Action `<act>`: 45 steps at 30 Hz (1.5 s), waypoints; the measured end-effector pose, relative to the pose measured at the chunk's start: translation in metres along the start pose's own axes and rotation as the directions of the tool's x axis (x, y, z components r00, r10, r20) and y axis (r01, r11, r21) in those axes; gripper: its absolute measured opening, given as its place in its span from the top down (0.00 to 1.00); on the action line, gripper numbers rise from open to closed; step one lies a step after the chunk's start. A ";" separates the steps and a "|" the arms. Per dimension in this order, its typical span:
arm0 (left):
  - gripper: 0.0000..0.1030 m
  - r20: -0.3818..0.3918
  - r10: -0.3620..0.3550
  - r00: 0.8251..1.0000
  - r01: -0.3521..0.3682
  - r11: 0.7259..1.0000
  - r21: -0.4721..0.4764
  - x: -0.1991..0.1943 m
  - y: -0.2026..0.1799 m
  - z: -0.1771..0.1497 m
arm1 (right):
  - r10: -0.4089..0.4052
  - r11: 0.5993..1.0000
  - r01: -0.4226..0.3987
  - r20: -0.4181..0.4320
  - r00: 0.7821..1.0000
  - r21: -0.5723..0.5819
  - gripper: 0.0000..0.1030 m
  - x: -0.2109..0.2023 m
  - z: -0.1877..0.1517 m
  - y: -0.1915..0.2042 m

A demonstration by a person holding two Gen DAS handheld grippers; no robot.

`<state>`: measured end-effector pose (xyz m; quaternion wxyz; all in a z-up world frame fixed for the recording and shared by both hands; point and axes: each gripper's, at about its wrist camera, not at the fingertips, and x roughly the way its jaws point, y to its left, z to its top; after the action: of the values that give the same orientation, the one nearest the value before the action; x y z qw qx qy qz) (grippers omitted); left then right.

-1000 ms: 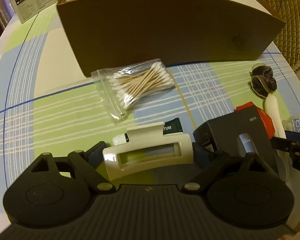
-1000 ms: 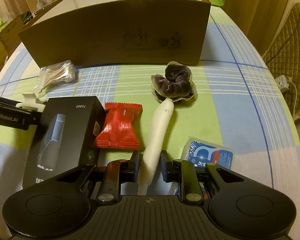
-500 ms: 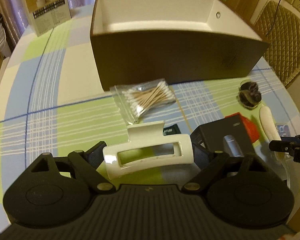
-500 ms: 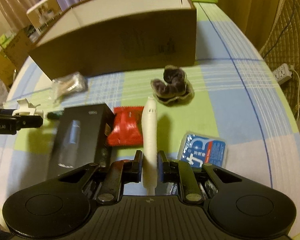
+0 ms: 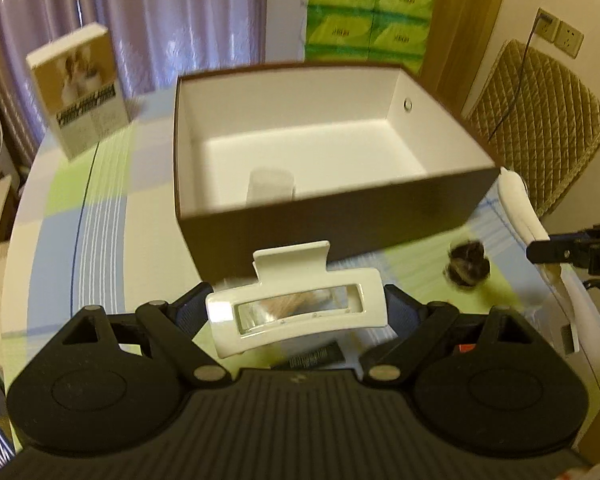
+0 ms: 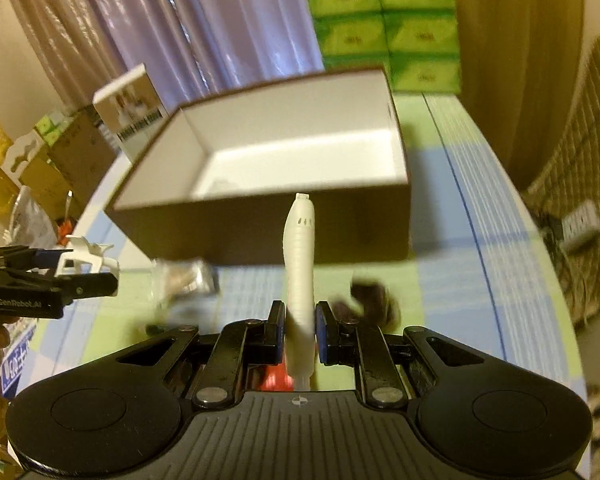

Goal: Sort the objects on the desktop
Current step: 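Lift and carry the claw clip and toothbrush over the brown box with both tools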

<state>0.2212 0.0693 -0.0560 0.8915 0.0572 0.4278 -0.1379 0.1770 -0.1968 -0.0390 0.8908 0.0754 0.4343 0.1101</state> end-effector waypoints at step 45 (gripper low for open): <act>0.15 -0.143 0.089 0.986 -0.075 0.992 0.098 0.213 0.027 0.167 | -0.217 0.967 0.201 -0.095 0.971 -0.157 0.88 0.205 0.168 -0.039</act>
<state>0.4808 0.0160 -0.1170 0.8587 0.1260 0.4830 -0.1161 0.4378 -0.1870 -0.1002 0.8750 -0.0425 0.4795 0.0509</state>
